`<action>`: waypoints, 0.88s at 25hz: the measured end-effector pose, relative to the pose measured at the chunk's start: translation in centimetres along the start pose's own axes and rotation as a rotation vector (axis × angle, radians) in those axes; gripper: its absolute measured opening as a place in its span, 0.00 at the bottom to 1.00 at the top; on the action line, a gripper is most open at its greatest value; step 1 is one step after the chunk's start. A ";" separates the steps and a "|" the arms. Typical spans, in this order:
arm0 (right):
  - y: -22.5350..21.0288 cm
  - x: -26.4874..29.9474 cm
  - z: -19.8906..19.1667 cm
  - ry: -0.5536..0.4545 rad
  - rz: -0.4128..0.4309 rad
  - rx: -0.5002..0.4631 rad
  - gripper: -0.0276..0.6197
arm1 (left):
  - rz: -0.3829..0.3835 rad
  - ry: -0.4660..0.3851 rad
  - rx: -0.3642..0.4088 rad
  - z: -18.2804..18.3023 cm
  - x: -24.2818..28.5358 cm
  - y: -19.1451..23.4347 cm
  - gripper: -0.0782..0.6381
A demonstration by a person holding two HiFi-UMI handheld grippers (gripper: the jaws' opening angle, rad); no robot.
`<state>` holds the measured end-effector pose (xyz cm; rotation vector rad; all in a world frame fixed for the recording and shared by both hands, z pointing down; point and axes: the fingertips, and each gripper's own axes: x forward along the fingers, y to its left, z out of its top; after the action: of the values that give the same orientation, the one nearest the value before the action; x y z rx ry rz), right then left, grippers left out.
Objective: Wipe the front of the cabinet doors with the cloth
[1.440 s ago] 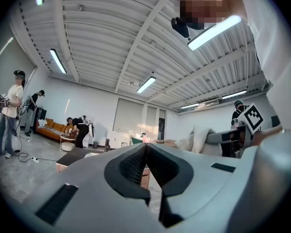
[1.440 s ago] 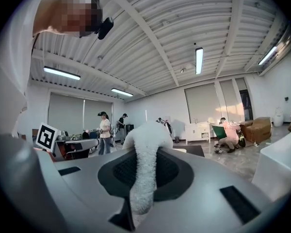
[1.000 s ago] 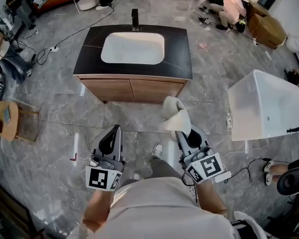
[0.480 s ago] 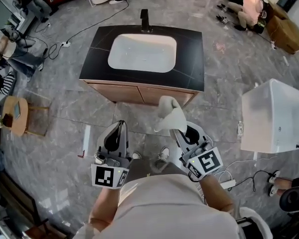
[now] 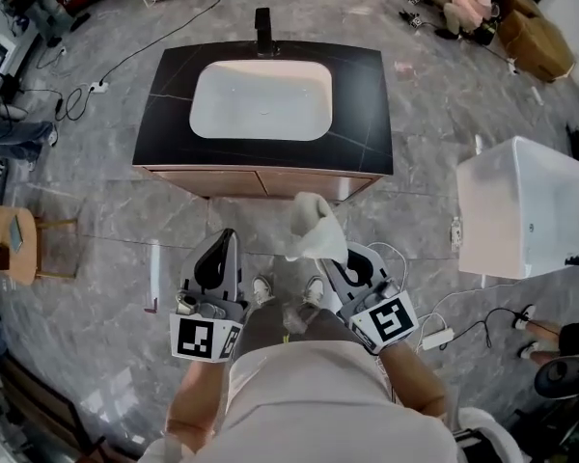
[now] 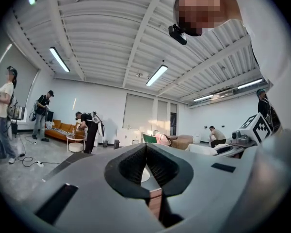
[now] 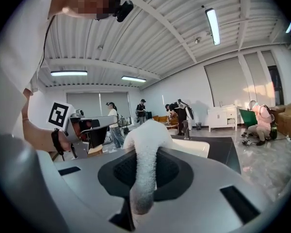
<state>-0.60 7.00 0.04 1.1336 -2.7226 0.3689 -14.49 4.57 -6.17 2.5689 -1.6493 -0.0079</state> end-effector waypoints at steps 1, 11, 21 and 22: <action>-0.4 1.0 -0.6 0.004 -0.002 -0.002 0.15 | 0.000 0.011 0.001 -0.9 0.5 0.8 0.13; -4.9 13.9 -13.7 0.008 0.012 -0.010 0.15 | 0.023 0.084 0.001 -17.8 5.8 8.9 0.13; -6.3 25.7 -31.3 0.006 0.097 -0.068 0.15 | -0.018 0.052 -0.033 -35.5 7.2 13.0 0.13; -6.4 27.0 -32.9 0.005 0.105 -0.079 0.15 | -0.014 0.052 -0.035 -37.4 7.3 13.8 0.13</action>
<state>-12.80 -5.96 39.21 0.9715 -2.7723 0.2757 -22.02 -5.06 32.51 2.5320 -1.5992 0.0286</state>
